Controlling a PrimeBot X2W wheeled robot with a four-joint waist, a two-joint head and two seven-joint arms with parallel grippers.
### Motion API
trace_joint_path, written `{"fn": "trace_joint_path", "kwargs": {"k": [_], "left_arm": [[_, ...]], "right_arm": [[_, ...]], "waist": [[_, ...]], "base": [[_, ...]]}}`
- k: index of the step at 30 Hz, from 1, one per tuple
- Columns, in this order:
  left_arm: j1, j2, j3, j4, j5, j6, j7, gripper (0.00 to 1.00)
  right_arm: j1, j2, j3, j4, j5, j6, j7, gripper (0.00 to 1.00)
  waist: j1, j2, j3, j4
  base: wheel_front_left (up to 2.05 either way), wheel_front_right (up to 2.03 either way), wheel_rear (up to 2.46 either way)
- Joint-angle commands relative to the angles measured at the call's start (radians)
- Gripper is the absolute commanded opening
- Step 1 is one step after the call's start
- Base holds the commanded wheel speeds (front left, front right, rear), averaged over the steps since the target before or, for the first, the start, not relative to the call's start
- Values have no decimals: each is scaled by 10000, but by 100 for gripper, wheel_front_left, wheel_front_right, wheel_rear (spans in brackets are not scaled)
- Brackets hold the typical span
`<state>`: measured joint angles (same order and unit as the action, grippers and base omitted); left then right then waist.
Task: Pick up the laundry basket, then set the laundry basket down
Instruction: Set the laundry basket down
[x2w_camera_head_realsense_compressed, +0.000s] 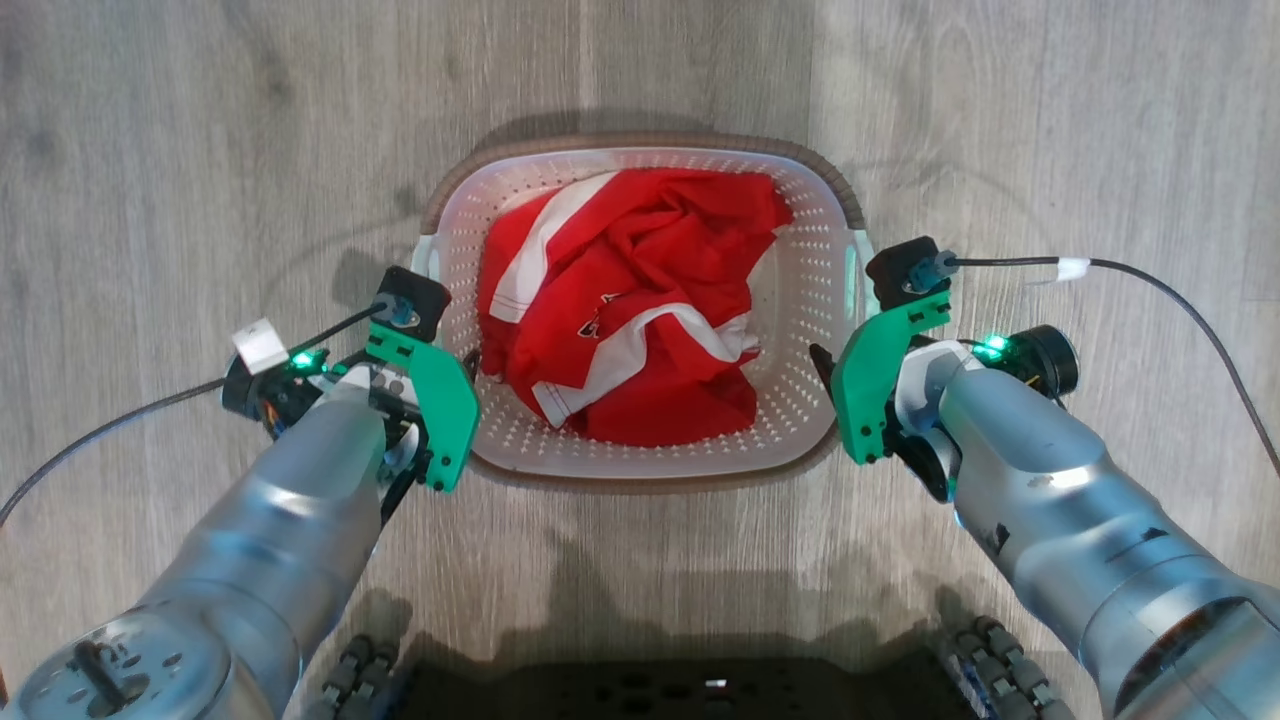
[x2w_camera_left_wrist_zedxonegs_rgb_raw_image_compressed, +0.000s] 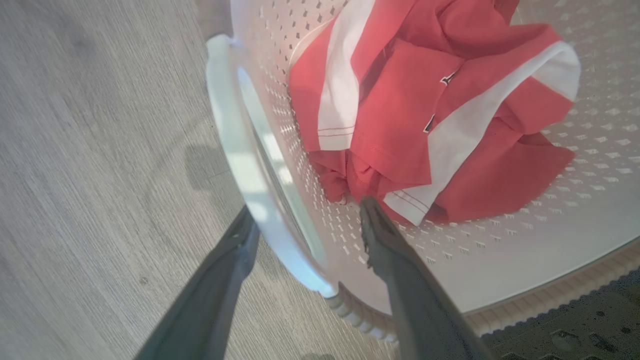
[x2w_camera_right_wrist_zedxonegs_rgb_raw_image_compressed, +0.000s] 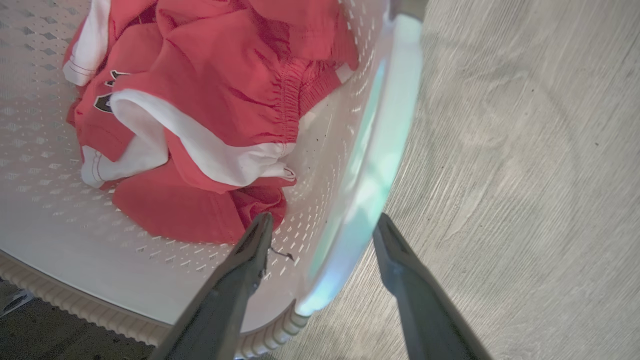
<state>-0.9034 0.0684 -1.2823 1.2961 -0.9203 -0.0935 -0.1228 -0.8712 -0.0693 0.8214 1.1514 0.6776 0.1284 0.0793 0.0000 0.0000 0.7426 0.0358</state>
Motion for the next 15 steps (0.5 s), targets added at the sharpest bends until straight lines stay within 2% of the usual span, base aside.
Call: {"fn": "trace_joint_path", "kwargs": {"k": [1, 15], "left_arm": [[140, 194, 91, -56, -88, 71, 22, 100], [908, 592, 118, -55, -301, 375, 654, 100]], "right_arm": [[634, 191, 129, -99, 25, 23, -19, 100], [1085, 191, 333, -466, 345, 23, -55, 100]], "waist": [[0, 0, -78, -20], [0, 0, -1500, -243]], "base": [[0, 0, 0], [0, 0, 0]]}}
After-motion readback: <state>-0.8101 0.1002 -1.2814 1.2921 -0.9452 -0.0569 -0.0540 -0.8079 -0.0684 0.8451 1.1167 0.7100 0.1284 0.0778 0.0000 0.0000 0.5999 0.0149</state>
